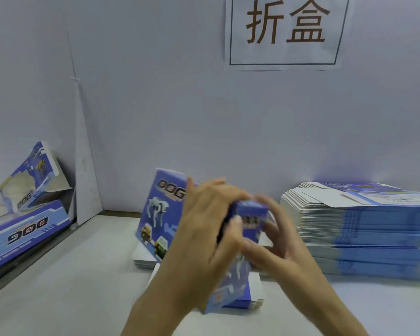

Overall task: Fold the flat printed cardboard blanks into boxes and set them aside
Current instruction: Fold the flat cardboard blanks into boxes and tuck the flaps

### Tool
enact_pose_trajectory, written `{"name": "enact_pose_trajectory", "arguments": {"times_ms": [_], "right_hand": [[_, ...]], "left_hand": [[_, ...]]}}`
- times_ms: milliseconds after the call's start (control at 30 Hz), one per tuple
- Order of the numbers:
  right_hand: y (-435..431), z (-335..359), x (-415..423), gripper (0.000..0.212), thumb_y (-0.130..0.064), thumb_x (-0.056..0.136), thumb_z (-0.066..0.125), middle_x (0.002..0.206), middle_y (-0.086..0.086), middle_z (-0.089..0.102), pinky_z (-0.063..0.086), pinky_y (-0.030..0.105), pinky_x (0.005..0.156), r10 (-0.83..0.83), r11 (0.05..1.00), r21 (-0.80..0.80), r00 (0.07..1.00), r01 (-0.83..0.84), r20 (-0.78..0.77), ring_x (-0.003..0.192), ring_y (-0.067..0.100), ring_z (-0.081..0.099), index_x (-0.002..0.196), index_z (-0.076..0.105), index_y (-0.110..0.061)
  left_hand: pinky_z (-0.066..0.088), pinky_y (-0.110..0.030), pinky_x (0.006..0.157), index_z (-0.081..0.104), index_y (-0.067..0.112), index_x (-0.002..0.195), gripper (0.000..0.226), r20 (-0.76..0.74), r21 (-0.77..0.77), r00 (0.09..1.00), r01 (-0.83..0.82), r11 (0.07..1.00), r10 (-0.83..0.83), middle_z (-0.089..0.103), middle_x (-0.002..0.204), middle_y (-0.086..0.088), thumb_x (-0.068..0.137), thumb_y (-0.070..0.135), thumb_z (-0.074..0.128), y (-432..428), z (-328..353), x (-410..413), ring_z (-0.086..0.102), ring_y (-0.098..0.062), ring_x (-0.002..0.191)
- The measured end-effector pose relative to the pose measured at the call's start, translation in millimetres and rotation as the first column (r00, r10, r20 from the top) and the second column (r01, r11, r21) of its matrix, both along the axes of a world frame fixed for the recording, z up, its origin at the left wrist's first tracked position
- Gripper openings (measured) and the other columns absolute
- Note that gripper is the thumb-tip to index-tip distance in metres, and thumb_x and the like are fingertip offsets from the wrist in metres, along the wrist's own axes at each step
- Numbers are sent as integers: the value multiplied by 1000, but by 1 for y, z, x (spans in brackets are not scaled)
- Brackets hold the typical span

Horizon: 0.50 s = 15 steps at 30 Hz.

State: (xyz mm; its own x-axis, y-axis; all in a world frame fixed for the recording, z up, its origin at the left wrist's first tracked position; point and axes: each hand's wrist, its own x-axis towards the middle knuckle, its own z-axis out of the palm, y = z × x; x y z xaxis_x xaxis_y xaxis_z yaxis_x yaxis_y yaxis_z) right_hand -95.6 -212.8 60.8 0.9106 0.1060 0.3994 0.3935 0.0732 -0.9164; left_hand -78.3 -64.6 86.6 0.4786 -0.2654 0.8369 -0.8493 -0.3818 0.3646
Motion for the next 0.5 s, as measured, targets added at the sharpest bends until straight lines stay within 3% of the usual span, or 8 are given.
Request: {"name": "enact_pose_trajectory", "arguments": {"times_ms": [67,167,267,367,433,500], "right_hand": [[-10,2,-1,84,-46,63,84,112,-9,72,60,37,67,-9,992,-128,1000,9,3,83,25,75,133,40,-60],[-16,4,1,53,-45,62,87,108,-4,71,62,38,59,-107,976,-181,989,124,101,74,25,74,110,64,-51],[-14,2,4,49,-37,58,81,117,-9,64,60,28,59,-266,950,-103,936,296,232,80,21,74,105,70,-41],[-15,0,7,46,-36,57,78,117,5,66,60,33,58,-386,921,148,897,360,216,79,24,74,100,62,-33],[-20,3,6,43,-35,62,76,113,5,69,60,30,58,-381,913,233,903,335,196,80,23,75,101,58,-27],[-23,6,4,45,-38,74,76,115,-4,68,59,28,68,-321,947,105,919,304,227,90,19,74,115,58,-39]], "left_hand": [[31,-36,114,41,45,130,41,-49,72,993,112,991,-109,40,134,32,91,32,37,2,-4,1,31,3,136],[54,-28,92,24,52,140,58,-211,-79,960,169,982,-182,25,141,35,86,48,46,2,-10,7,33,-1,135],[46,-15,98,21,45,142,65,-175,-154,978,89,984,-115,20,147,27,87,51,57,-2,-16,14,24,3,140],[31,12,74,27,43,137,70,-210,-271,971,56,961,-116,17,143,28,80,44,69,3,-15,18,19,31,123],[39,6,71,29,50,138,81,-329,-390,903,135,911,-275,34,141,32,73,45,79,10,-10,18,37,25,120],[51,-8,71,36,47,137,82,-349,-497,822,244,833,-449,61,124,23,71,36,82,12,-10,19,60,4,111]]}}
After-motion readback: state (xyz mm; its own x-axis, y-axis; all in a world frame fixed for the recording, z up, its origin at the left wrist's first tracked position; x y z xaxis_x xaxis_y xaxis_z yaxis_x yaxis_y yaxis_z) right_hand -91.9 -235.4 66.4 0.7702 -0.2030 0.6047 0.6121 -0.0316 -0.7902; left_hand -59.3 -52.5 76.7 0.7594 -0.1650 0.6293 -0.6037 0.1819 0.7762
